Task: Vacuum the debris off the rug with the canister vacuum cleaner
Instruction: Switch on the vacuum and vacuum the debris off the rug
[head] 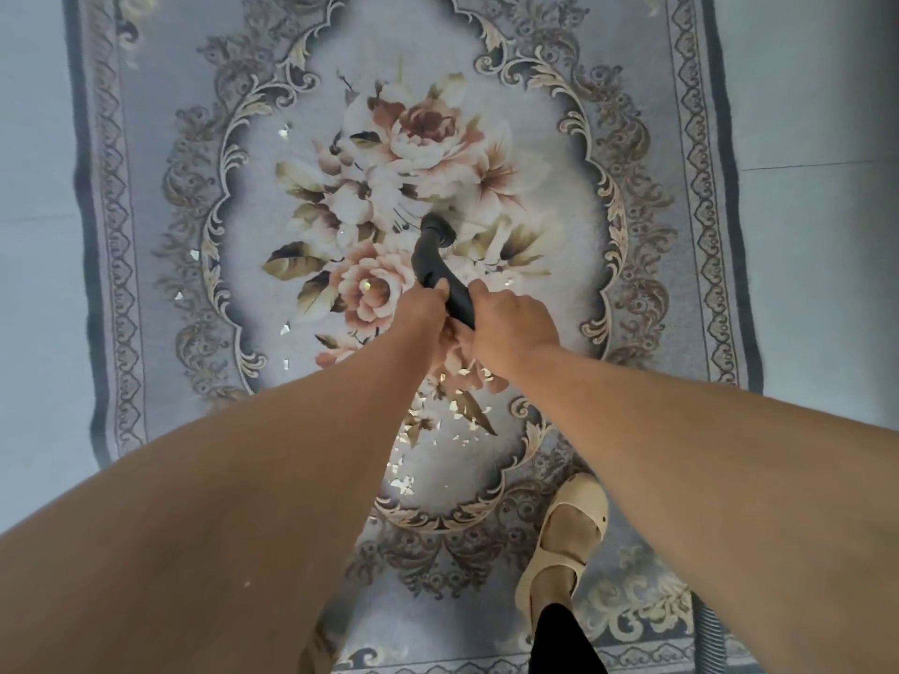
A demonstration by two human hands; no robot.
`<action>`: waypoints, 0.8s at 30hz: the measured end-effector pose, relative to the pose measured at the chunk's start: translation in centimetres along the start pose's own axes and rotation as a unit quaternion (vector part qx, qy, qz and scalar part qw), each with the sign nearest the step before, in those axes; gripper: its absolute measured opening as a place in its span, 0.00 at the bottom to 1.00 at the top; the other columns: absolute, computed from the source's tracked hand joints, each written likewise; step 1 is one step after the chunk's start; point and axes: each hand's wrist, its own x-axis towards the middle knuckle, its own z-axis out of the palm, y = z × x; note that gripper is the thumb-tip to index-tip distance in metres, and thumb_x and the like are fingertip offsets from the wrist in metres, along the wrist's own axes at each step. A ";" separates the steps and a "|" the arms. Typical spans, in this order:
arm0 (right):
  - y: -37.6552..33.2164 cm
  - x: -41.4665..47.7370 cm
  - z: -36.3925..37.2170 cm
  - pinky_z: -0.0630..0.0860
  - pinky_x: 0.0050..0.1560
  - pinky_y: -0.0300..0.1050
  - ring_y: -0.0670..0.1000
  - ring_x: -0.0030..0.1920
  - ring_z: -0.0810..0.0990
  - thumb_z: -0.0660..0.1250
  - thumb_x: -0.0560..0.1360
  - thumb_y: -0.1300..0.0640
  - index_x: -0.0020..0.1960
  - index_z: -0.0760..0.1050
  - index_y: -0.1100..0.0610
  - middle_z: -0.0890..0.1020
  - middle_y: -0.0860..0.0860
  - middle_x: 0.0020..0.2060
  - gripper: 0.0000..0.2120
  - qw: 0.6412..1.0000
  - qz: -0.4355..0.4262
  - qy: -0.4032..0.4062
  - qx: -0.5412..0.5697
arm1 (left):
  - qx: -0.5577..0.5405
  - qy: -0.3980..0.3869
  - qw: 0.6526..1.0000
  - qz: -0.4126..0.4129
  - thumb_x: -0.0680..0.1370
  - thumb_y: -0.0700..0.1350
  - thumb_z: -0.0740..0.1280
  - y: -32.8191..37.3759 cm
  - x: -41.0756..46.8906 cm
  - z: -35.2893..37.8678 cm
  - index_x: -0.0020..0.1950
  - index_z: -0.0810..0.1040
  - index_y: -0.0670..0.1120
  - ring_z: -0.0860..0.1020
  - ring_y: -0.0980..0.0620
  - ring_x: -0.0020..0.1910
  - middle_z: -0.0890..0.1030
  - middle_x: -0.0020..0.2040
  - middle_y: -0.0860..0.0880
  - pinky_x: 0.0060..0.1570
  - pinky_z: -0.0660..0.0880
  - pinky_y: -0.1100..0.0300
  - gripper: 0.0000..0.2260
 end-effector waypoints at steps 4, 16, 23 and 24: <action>-0.6 -1.2 1.4 0.72 0.41 0.47 0.59 0.44 0.81 0.61 0.79 0.42 0.71 0.64 0.55 0.82 0.55 0.46 0.26 0.999 -0.017 -0.012 0.026 | 0.010 -0.015 1.000 -0.006 0.82 0.43 0.62 -1.1 -0.6 -2.2 0.69 0.70 0.46 0.79 0.43 0.45 0.80 0.48 0.44 0.49 0.78 0.47 0.16; 4.2 -0.3 0.5 0.71 0.42 0.43 0.53 0.42 0.78 0.60 0.79 0.41 0.52 0.74 0.54 0.80 0.51 0.41 0.17 0.945 0.113 -0.012 0.307 | 0.088 -0.124 0.986 0.064 0.81 0.45 0.64 -2.1 -2.8 0.5 0.78 0.58 0.54 0.80 0.49 0.56 0.79 0.62 0.49 0.57 0.77 0.52 0.28; 7.3 -0.1 1.0 0.81 0.48 0.60 0.63 0.43 0.83 0.56 0.65 0.25 0.49 0.76 0.55 0.84 0.58 0.41 0.35 0.899 0.203 0.060 0.384 | 0.111 -0.148 0.980 0.068 0.82 0.47 0.62 -2.3 -3.4 4.6 0.77 0.63 0.52 0.78 0.46 0.60 0.75 0.68 0.49 0.62 0.75 0.47 0.23; 8.2 -0.1 0.7 0.81 0.48 0.60 0.63 0.42 0.83 0.56 0.64 0.25 0.50 0.76 0.55 0.84 0.58 0.41 0.35 0.897 0.212 0.065 0.384 | 0.110 -0.153 0.980 0.067 0.82 0.47 0.62 -2.5 -3.6 5.6 0.77 0.63 0.52 0.78 0.46 0.59 0.75 0.68 0.50 0.61 0.76 0.48 0.23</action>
